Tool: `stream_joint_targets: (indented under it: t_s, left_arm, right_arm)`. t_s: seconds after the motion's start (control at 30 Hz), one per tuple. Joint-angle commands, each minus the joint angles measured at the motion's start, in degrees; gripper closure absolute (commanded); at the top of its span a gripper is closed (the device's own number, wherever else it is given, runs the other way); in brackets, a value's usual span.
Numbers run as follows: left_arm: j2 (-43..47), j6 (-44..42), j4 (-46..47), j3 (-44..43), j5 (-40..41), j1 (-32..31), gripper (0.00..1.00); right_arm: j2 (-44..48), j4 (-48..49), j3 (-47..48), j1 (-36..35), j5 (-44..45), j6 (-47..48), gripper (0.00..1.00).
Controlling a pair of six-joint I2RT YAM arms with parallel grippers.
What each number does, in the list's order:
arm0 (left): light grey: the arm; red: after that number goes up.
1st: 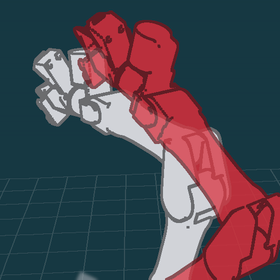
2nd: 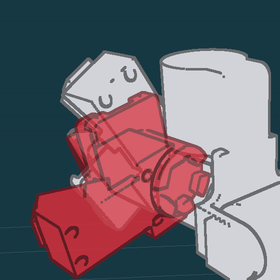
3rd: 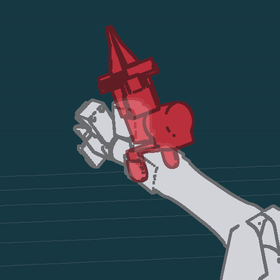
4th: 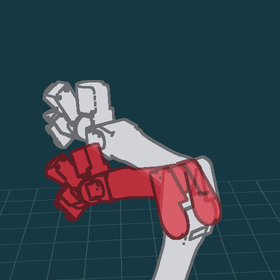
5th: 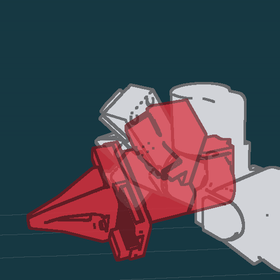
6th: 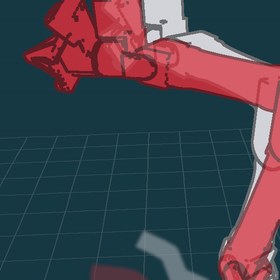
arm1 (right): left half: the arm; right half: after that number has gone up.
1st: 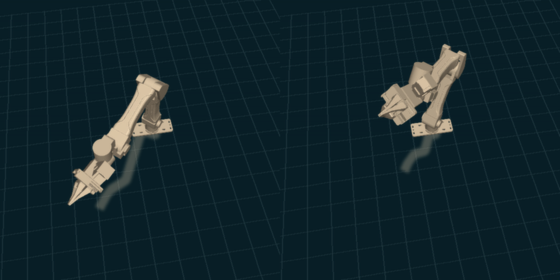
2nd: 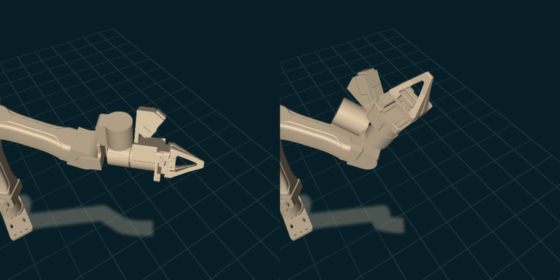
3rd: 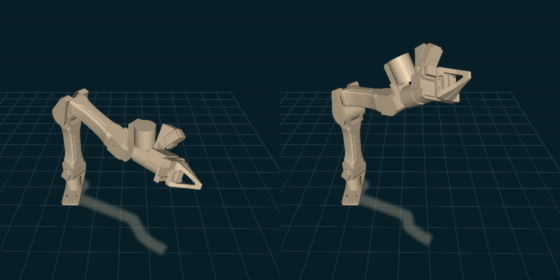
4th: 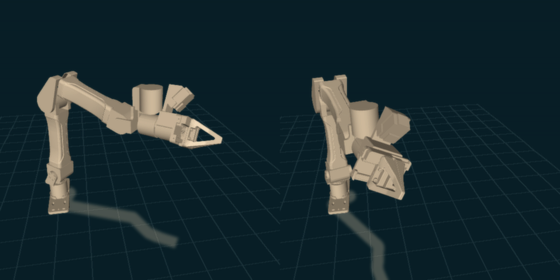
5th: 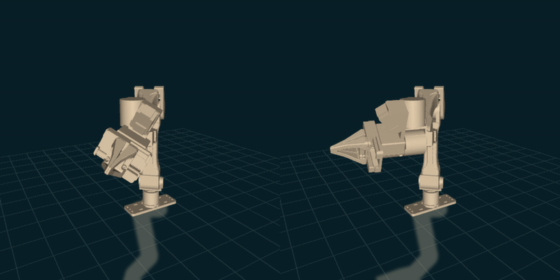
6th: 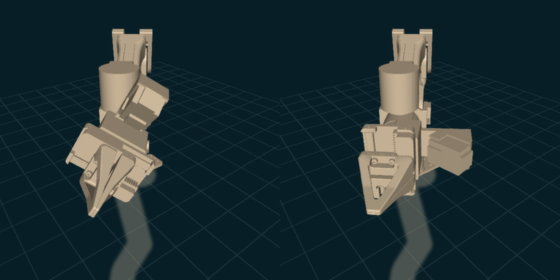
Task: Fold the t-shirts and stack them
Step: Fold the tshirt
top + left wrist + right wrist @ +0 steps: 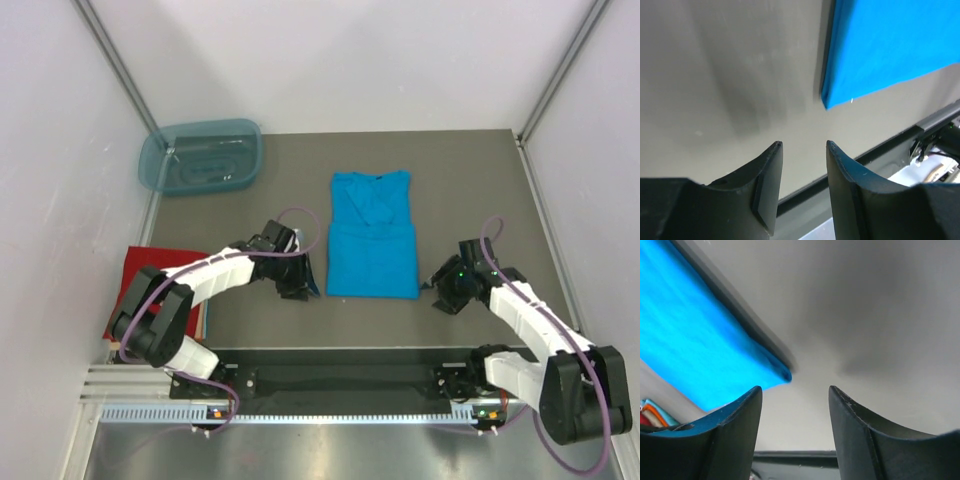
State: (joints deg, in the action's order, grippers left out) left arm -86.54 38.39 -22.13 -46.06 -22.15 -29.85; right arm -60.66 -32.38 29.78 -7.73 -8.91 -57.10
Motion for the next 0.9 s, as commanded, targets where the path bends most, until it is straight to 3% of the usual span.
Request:
stream_joint_targets:
  t_s: [0.0,0.37,0.87]
  left_arm:
    - [2.7,5.3,7.7,3.3,-0.4,-1.8,0.55]
    - [-0.5,14.5,17.2,7.3,2.0,-4.9,0.54]
    - [-1.5,20.2,17.6,7.9,12.0,-7.9,0.53]
  right_arm:
    - [1.9,4.5,-2.4,-4.7,2.5,-9.9,0.44]
    - [0.5,9.3,-5.9,-9.3,7.8,-14.1,0.50]
    - [-0.1,15.1,-10.9,-9.8,8.1,-15.8,0.58]
